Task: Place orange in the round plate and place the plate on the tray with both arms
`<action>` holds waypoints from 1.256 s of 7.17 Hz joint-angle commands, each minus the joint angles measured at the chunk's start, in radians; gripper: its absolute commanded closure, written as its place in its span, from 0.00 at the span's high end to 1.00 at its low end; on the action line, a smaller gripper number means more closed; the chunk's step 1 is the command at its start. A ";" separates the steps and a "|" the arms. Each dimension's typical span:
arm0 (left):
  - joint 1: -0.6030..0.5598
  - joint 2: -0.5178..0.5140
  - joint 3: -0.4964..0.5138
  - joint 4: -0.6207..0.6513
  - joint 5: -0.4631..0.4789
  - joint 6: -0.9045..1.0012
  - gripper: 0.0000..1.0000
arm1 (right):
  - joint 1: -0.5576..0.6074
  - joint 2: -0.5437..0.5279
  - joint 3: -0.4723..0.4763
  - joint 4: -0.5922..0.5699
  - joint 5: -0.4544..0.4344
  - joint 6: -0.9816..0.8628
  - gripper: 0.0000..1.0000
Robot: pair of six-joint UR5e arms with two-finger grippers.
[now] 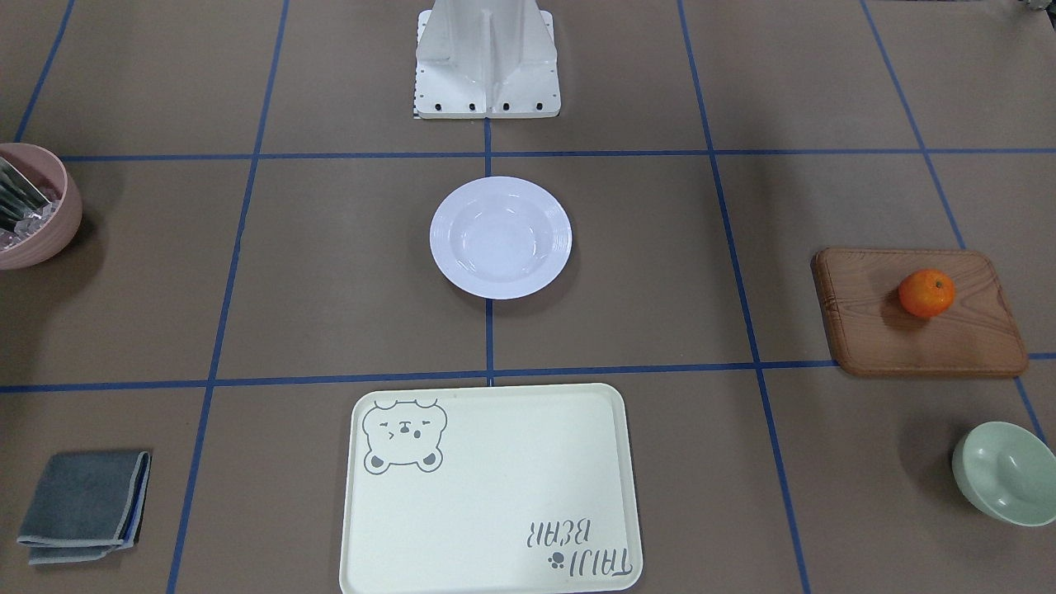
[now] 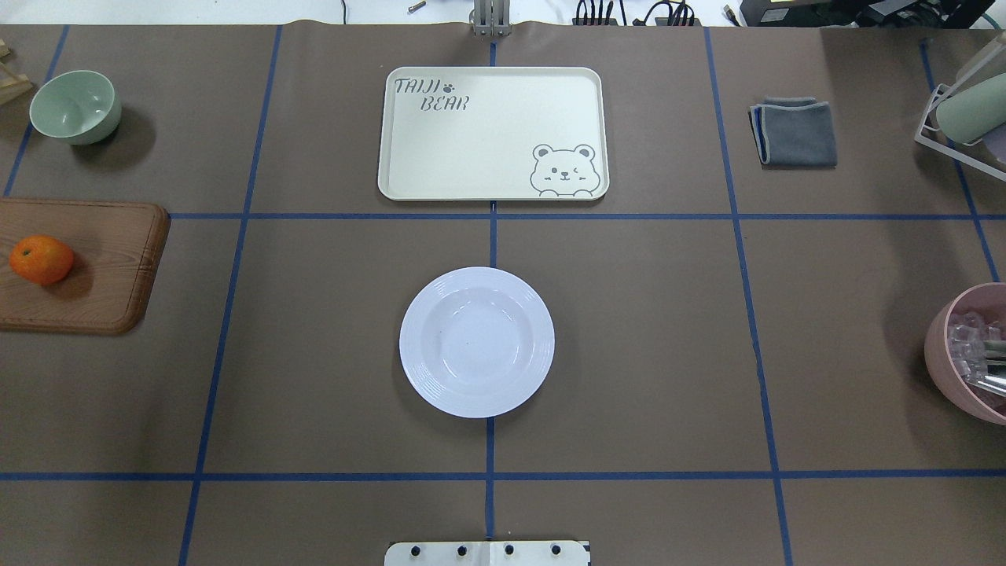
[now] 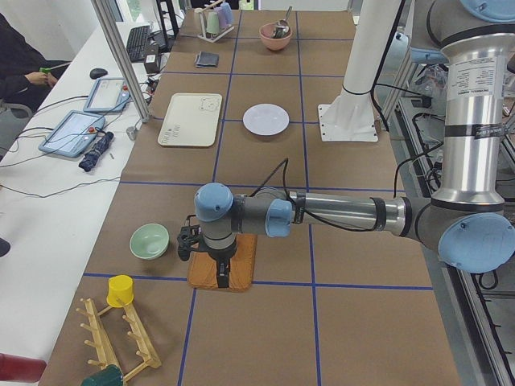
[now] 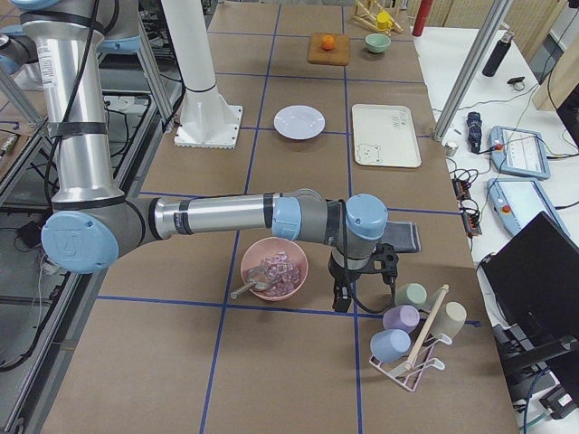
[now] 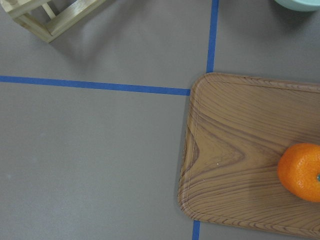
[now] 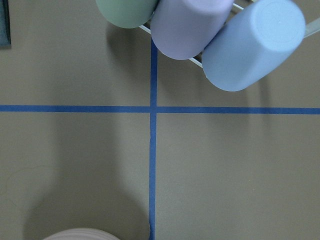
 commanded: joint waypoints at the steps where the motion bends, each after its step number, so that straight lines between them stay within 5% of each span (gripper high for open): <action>1: 0.001 0.000 0.005 0.000 0.000 0.000 0.99 | 0.000 0.000 -0.001 0.000 0.000 0.000 1.00; 9: 0.001 -0.016 -0.016 0.001 -0.004 -0.009 0.99 | 0.000 0.007 0.042 -0.002 -0.001 0.002 1.00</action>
